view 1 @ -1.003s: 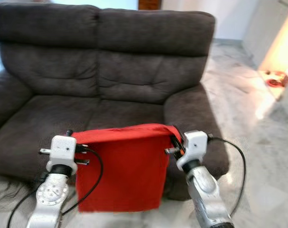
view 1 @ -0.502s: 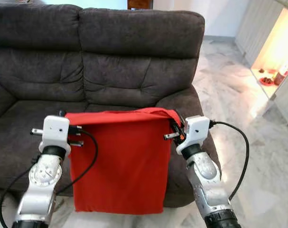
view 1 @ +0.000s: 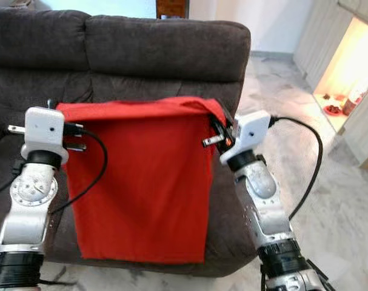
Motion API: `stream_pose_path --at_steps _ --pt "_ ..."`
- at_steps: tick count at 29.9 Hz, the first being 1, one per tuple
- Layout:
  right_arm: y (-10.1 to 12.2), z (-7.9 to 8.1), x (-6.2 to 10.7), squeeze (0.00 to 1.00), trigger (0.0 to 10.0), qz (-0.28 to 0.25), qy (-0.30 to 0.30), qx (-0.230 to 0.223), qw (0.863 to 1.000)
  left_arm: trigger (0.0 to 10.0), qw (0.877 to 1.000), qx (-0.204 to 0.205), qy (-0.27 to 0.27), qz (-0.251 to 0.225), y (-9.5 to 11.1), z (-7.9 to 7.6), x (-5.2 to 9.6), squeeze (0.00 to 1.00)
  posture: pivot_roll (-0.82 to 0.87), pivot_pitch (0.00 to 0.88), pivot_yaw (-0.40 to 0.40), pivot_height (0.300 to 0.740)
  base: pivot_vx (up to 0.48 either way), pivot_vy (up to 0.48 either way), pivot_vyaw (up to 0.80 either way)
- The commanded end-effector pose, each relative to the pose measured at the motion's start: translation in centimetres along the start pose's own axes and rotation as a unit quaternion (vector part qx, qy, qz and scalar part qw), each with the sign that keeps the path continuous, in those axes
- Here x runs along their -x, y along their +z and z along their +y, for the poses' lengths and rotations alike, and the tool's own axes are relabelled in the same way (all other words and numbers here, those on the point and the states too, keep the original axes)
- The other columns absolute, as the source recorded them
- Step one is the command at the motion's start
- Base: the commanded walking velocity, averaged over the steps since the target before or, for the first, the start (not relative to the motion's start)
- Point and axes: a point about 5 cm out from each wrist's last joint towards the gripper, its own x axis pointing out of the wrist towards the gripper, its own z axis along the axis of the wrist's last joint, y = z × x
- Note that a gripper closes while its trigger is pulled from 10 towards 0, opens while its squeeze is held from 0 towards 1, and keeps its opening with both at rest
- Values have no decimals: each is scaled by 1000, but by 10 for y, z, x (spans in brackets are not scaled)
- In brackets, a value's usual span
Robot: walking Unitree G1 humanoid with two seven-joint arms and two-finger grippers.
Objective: Move the pillow to the sofa from floor
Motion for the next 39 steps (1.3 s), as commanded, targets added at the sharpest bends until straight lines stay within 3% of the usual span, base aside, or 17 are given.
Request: stream_pose_path --at_steps 1,8,13,21,30,35,39 --pt "22 -21 -1 0 10000 -55 -41 5 998 10000 999 -3 48 -17 10 20 -4 0 112 59 11 740 307 0 0" --pt "21 -6 -4 0 10000 -55 2 -7 998 10000 998 -8 51 -21 13 22 -5 0 123 62 10 740 302 0 0" --pt "18 -3 -2 0 10000 -51 8 -10 999 10000 998 -11 52 -18 12 24 -4 0 124 74 12 740 303 0 0" --pt "34 5 -8 0 10000 -93 37 -25 995 10000 998 -16 64 -24 16 30 -6 0 130 80 9 740 301 0 0" --pt "30 8 -6 0 10000 -86 47 -25 995 10000 998 -12 61 -15 10 27 -3 0 122 62 2 740 303 0 0" --pt "16 7 -1 0 10000 -58 47 -26 997 10000 998 -11 55 -4 5 24 0 0 128 67 0 740 290 0 0" --pt "-20 1 12 0 10000 30 32 -22 999 10000 998 -17 -25 60 -19 5 8 0 132 72 -2 740 0 0 0"
